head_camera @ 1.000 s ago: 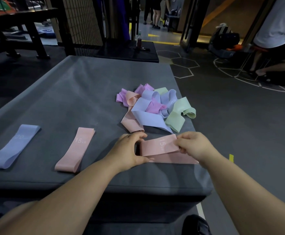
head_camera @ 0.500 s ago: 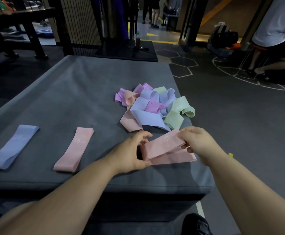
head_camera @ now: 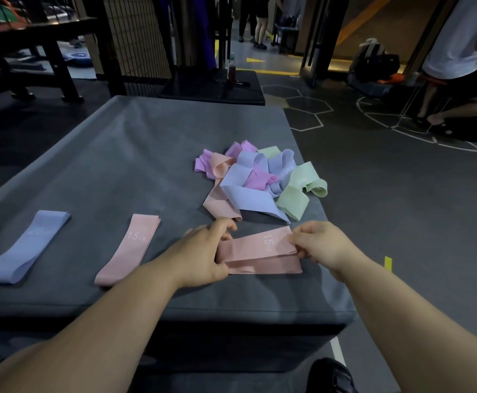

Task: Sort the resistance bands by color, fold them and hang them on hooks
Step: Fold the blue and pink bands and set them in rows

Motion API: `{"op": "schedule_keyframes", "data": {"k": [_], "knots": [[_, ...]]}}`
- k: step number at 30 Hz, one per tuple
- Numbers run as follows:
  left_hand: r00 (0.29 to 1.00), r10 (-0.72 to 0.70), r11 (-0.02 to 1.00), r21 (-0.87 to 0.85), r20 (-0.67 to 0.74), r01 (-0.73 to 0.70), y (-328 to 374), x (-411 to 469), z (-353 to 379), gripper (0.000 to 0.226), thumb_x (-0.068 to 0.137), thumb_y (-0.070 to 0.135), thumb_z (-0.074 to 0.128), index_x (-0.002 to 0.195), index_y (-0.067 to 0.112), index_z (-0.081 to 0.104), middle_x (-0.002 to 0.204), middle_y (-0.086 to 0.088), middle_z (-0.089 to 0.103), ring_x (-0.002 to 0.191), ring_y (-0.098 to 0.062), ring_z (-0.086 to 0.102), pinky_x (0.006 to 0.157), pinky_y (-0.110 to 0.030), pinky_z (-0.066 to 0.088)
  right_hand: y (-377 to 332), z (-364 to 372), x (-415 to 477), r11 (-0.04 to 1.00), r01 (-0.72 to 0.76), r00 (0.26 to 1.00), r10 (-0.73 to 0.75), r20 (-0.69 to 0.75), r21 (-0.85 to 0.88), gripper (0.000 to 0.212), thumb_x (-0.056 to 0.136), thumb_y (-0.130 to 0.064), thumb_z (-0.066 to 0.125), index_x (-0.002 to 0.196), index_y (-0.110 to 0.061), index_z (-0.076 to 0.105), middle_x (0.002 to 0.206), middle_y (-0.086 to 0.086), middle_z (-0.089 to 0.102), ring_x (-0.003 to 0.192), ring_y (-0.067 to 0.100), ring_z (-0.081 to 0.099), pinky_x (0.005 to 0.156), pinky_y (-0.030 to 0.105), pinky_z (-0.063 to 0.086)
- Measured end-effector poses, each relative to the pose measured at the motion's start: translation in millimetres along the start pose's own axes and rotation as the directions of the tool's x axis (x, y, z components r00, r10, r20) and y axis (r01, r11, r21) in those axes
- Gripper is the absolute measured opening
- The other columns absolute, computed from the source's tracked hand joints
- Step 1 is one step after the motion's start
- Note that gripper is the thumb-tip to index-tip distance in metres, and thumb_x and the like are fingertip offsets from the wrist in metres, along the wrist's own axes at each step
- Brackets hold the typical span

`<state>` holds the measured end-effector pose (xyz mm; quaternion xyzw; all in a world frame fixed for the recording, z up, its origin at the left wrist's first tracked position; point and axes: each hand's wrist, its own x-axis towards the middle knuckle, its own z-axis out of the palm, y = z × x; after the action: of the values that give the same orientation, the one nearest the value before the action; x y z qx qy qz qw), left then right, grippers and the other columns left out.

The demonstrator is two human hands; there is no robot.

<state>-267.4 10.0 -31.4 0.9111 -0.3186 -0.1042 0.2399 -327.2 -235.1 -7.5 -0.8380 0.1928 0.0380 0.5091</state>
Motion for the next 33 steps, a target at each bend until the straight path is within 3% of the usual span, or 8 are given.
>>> {"op": "schedule_keyframes", "data": {"k": [3, 8, 13, 16, 20, 26, 33], "knots": [[1.0, 0.017, 0.997, 0.078, -0.017, -0.015, 0, -1, 2, 0.064, 0.076, 0.03, 0.066, 0.13, 0.026, 0.033, 0.128, 0.007, 0.05, 0.117, -0.016, 0.045, 0.101, -0.029, 0.035, 0, -1, -1, 1.0, -0.005, 1.0, 0.005, 0.005, -0.014, 0.019, 0.087, -0.011, 0.065, 0.068, -0.013, 0.064, 0.049, -0.008, 0.056, 0.047, 0.005, 0.05, 0.042, 0.01, 0.035], [1.0, 0.025, 0.998, 0.056, -0.016, -0.024, 1, -3, 5, 0.066, 0.078, 0.03, 0.065, 0.135, 0.026, 0.032, 0.131, 0.007, 0.049, 0.12, -0.016, 0.044, 0.103, -0.029, 0.034, 6, -6, -1, 0.997, -0.067, 0.998, 0.066, -0.012, -0.033, 0.014, 0.086, -0.012, 0.064, 0.072, -0.011, 0.065, 0.056, -0.001, 0.055, 0.054, 0.012, 0.047, 0.046, 0.02, 0.036], [0.999, 0.043, 0.998, 0.038, -0.025, -0.042, 2, -4, 8, 0.067, 0.078, 0.028, 0.067, 0.137, 0.028, 0.035, 0.128, 0.013, 0.047, 0.122, -0.012, 0.042, 0.104, -0.029, 0.035, 11, -9, -2, 0.994, -0.091, 0.996, 0.092, 0.009, -0.064, 0.004, 0.085, -0.008, 0.064, 0.085, -0.007, 0.068, 0.062, 0.003, 0.057, 0.056, 0.014, 0.049, 0.044, 0.02, 0.037], [0.999, 0.034, 0.999, -0.015, -0.013, -0.034, 1, -4, 7, 0.067, 0.078, 0.028, 0.069, 0.137, 0.031, 0.036, 0.12, 0.019, 0.044, 0.12, -0.007, 0.042, 0.105, -0.028, 0.036, 17, -9, 0, 0.986, -0.075, 0.997, 0.076, 0.004, -0.148, 0.008, 0.083, -0.013, 0.069, 0.09, -0.017, 0.066, 0.067, -0.001, 0.062, 0.06, 0.013, 0.055, 0.049, 0.021, 0.041], [1.0, 0.014, 0.996, -0.092, -0.005, -0.014, -2, -2, 7, 0.077, 0.076, 0.032, 0.077, 0.14, 0.035, 0.034, 0.123, 0.018, 0.049, 0.116, -0.002, 0.045, 0.103, -0.022, 0.037, 25, -11, 5, 0.938, -0.028, 0.999, 0.018, -0.033, -0.346, 0.011, 0.077, -0.03, 0.072, 0.084, -0.03, 0.063, 0.082, -0.006, 0.066, 0.078, 0.013, 0.061, 0.069, 0.026, 0.048], [0.999, -0.025, 0.988, -0.154, 0.02, 0.028, -10, -2, 5, 0.087, 0.069, 0.037, 0.084, 0.138, 0.045, 0.033, 0.122, 0.022, 0.05, 0.117, 0.004, 0.045, 0.102, -0.019, 0.036, 25, -10, 2, 0.904, -0.006, 0.999, -0.009, -0.034, -0.428, 0.015, 0.079, -0.036, 0.068, 0.092, -0.035, 0.061, 0.086, -0.011, 0.062, 0.081, 0.007, 0.058, 0.064, 0.023, 0.043], [0.999, 0.035, 0.996, -0.075, -0.041, -0.038, -17, -3, 5, 0.053, 0.07, 0.037, 0.084, 0.113, 0.047, 0.054, 0.114, 0.026, 0.054, 0.109, 0.01, 0.039, 0.092, -0.005, 0.03, 27, -7, -2, 0.863, 0.042, 0.998, -0.057, -0.014, -0.503, 0.023, 0.085, -0.038, 0.061, 0.108, -0.036, 0.06, 0.076, -0.016, 0.058, 0.083, 0.009, 0.058, 0.062, 0.021, 0.039]]}}
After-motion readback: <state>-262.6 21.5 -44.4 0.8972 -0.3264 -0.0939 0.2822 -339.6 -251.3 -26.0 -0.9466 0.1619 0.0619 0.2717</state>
